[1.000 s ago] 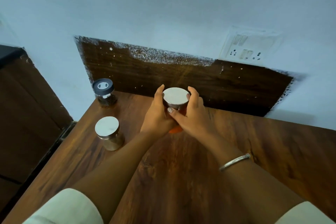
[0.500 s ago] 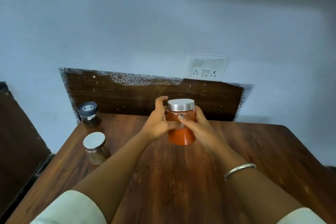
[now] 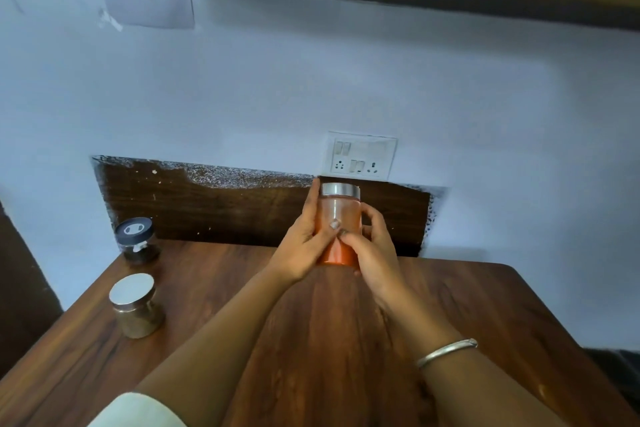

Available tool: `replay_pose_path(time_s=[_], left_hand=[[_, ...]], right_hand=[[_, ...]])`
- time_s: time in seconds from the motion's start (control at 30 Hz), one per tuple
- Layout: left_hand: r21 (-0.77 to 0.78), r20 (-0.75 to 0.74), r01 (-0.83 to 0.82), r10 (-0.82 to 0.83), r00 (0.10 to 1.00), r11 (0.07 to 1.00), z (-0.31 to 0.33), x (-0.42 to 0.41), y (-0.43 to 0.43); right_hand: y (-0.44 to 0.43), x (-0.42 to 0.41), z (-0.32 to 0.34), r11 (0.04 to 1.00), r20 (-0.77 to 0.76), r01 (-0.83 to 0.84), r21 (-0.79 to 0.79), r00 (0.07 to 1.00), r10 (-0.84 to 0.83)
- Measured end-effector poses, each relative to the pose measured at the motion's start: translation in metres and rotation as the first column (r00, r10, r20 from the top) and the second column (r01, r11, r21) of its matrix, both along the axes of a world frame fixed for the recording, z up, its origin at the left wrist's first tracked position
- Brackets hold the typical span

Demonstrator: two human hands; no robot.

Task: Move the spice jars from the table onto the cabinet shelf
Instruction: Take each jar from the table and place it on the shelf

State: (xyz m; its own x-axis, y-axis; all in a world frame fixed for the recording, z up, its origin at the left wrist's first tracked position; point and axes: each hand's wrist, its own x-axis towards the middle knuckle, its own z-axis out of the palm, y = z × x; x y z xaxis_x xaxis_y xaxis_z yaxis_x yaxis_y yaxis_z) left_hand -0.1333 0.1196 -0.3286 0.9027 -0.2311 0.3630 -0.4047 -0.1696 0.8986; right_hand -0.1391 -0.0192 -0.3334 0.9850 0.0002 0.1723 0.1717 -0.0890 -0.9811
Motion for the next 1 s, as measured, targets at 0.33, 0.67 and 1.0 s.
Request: replay_pose_path(time_s=[0.33, 0.67, 1.0], left_hand=[[-0.335, -0.14, -0.04, -0.007, 0.99, 0.941, 0.001, 0.002, -0.033], [-0.09, -0.139, -0.052, 0.039, 0.99, 0.995, -0.004, -0.011, -0.017], [-0.14, -0.236, 0.042, -0.075, 0.969, 0.989, 0.015, -0.017, -0.01]], right_hand=[[-0.043, 0.006, 0.002, 0.962, -0.059, -0.166, 0.218, 0.981, 0.183], [-0.033, 0.003, 0.0, 0.969, -0.061, -0.137, 0.206, 0.986, 0.153], [-0.036, -0.004, 0.013, 0.979, 0.007, -0.188, 0.072, 0.982, 0.188]])
